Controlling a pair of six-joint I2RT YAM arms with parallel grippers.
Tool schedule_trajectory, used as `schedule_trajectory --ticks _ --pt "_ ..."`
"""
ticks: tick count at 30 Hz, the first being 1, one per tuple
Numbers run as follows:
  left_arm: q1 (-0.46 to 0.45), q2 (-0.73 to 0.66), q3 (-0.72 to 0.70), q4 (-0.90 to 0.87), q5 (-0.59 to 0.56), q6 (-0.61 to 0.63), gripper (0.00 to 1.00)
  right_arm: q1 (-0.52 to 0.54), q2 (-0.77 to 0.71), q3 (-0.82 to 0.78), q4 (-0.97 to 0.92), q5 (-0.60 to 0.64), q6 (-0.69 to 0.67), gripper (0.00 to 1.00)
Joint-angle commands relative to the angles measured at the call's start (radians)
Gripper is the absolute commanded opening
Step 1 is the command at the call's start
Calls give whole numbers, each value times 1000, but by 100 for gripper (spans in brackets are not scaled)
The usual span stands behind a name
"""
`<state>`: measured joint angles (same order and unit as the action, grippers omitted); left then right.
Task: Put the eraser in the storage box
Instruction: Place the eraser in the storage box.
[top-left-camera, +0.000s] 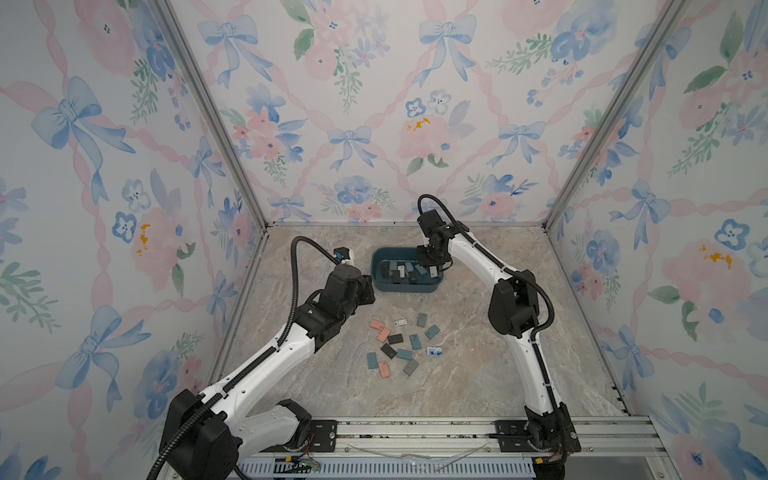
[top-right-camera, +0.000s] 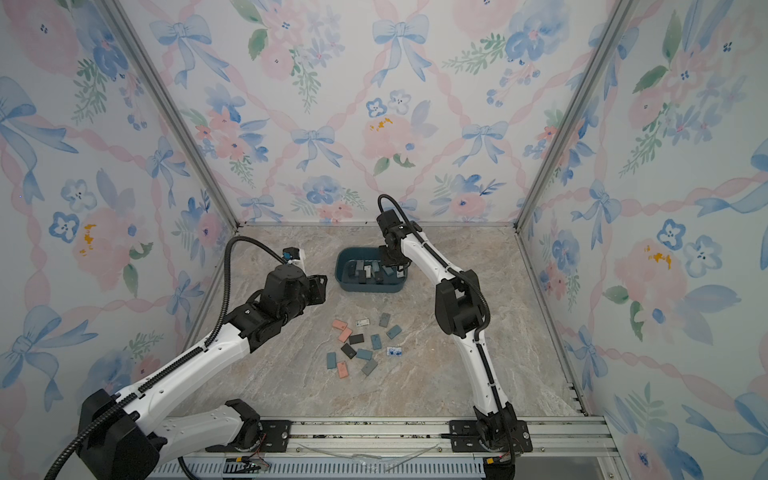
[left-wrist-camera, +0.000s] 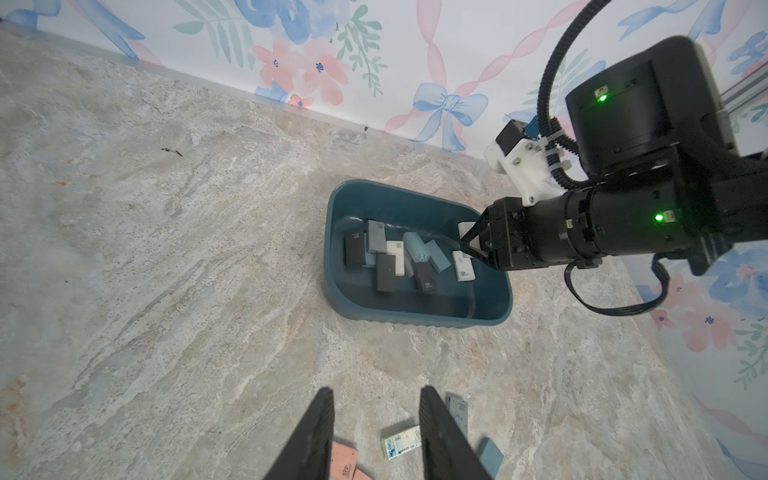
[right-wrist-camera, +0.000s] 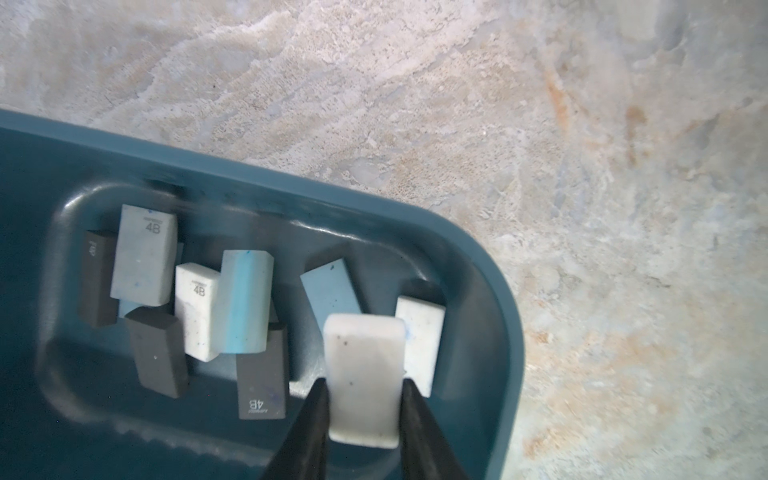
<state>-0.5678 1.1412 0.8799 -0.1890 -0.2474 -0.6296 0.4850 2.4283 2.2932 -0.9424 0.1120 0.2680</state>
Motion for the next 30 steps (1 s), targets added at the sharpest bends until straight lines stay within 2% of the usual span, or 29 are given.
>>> schedule_trajectory --ticks 1,22,30 --pt "6 -24 -12 -22 -17 -6 37 -7 37 42 -51 14 -14 30" --pt "5 -43 -21 -35 -27 -12 37 -9 87 84 -74 9 -15 31" --pt "6 -56 -28 -37 -35 -16 37 -9 105 107 -87 8 -13 35"
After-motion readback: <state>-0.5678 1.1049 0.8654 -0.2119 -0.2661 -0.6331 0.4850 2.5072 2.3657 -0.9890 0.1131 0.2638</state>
